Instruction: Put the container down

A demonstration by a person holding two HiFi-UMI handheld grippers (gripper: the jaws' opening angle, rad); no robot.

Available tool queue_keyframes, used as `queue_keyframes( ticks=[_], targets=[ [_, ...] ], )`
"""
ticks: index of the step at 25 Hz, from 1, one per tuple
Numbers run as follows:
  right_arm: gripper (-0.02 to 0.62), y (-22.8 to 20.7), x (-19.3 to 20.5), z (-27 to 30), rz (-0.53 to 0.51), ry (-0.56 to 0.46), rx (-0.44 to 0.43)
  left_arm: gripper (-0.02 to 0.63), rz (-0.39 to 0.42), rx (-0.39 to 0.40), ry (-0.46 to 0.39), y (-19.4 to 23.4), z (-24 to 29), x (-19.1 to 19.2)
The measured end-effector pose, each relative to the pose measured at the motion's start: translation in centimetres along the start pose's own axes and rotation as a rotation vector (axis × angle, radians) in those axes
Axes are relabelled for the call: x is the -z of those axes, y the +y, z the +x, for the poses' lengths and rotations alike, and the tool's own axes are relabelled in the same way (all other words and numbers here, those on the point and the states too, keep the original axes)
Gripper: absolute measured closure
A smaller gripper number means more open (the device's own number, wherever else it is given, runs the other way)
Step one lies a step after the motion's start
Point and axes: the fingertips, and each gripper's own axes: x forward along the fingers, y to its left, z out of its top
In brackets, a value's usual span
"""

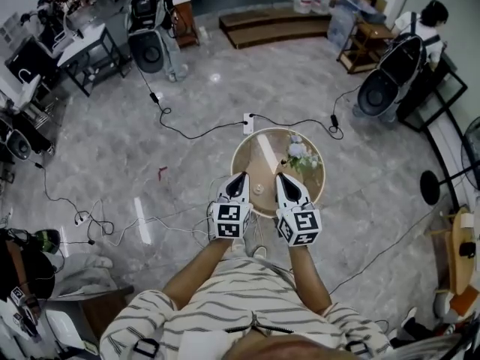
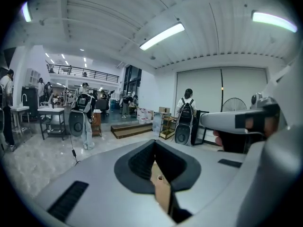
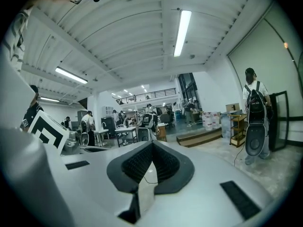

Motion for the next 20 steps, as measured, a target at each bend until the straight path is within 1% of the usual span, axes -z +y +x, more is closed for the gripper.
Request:
queue_keyframes(
  ticks=[8, 15, 20],
  targets=[
    [0.588, 1.6, -2.6, 0.2, -0.026, -0.034, -0.024, 0.607, 0.022, 0.021, -0.05, 0.3, -2.8, -2.7],
    [0.588, 2.1, -3.4, 0.1, -0.042, -0.065, -0.026, 0.607, 0.032, 0.022, -0.095, 0.6, -3.9, -4.1],
    [0.588, 1.6, -3.3, 0.1, -0.045, -0.071, -0.026, 0.607, 0.034, 0.03, -0.107, 0.3, -3.9, -4.2]
  ],
)
